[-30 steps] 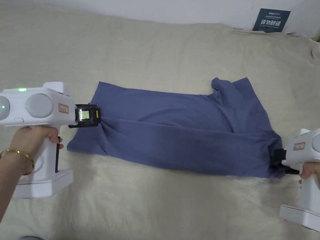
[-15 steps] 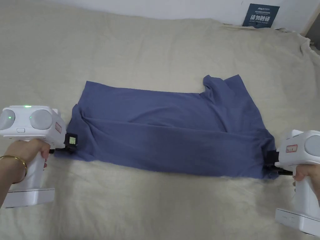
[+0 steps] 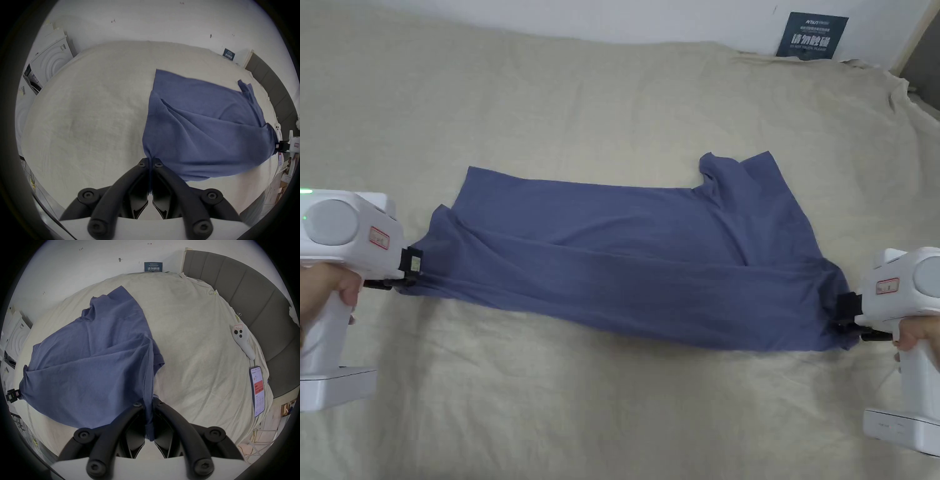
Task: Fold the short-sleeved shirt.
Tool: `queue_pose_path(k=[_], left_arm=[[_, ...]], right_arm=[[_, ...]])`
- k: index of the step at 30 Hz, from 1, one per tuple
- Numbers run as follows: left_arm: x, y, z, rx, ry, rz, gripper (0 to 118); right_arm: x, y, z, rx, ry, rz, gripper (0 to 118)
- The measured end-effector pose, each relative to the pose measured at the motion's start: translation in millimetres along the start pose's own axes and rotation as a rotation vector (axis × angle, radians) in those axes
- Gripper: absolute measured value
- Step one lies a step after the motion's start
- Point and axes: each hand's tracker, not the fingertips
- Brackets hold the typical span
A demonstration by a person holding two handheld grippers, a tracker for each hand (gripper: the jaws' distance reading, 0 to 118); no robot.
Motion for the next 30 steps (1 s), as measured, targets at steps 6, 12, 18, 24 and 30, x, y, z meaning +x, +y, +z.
queue_pose_path(k=[6, 12, 18, 24, 30], left_arm=[[-12.4, -14.4, 37.9, 0.026, -0.021, 0.009, 0], [-29.5, -68.8, 60.2, 0.027, -0.050, 0.023, 0], [-46.7, -138.9, 52.3, -0.049, -0.031, 0.057, 0], [-44.8, -172.7, 32.9, -0.056, -0.004, 0.124, 18], [-54.8, -165.7, 49.0, -0.002, 0.100, 0.128, 118]], right_arm=[[23.6, -8.6, 37.6, 0.022, 0.032, -0.008, 4], [34.6, -40.5, 60.8, 0.017, 0.083, -0.004, 4], [35.5, -86.8, 55.1, -0.045, 0.123, 0.042, 4], [30.4, -122.2, 31.9, -0.065, 0.104, -0.006, 5], [33.7, -117.2, 44.9, -0.003, 0.066, 0.015, 97]])
